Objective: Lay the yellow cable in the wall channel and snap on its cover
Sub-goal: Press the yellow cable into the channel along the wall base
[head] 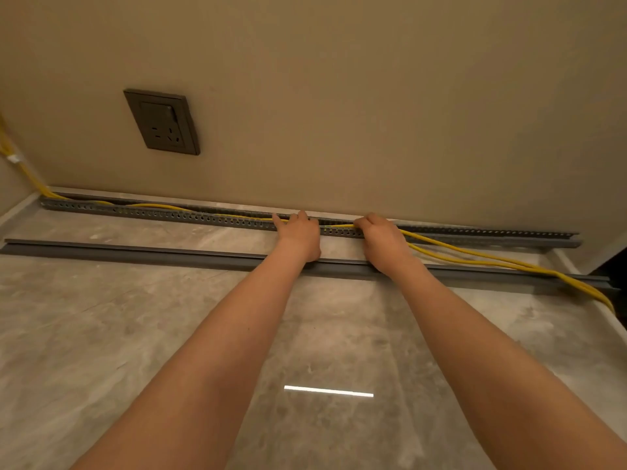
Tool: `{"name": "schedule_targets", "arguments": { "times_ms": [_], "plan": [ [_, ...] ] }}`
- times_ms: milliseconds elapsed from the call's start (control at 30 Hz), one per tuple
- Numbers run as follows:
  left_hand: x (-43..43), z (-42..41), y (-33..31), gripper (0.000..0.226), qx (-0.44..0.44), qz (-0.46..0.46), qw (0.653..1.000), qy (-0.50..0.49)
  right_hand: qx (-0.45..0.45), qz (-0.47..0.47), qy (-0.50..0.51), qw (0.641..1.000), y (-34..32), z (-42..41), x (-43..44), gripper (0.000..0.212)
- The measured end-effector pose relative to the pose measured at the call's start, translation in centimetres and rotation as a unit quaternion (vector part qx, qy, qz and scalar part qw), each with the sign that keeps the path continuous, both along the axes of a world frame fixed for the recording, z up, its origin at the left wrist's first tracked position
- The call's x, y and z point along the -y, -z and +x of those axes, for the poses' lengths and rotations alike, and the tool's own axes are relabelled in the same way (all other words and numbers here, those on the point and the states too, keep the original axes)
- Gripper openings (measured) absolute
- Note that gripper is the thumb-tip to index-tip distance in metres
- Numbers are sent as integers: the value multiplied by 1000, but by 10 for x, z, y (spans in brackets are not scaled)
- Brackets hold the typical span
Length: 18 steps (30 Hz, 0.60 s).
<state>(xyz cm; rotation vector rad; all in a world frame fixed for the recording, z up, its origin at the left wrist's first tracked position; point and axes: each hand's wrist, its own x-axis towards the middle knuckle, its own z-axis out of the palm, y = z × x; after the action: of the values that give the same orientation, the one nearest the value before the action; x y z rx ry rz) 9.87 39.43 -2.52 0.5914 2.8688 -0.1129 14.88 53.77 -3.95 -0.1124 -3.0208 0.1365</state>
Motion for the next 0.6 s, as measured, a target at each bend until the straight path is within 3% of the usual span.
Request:
{"name": "schedule_targets", "arguments": {
  "times_ms": [233,333,467,600],
  "plan": [
    [-21,6,0,51,-14,-59,998,-17,34,4,-20,999,-4,-6,-11,38],
    [-30,11,1,47,-31,-33,999,1,28,-10,-30,999,0,-2,-19,48],
    [-51,20,-1,46,-36,39,994,97,68,-17,-10,997,1,6,-30,66],
    [-63,24,0,52,9,64,996,54,64,-41,-30,997,4,10,-39,71]
  ]
}}
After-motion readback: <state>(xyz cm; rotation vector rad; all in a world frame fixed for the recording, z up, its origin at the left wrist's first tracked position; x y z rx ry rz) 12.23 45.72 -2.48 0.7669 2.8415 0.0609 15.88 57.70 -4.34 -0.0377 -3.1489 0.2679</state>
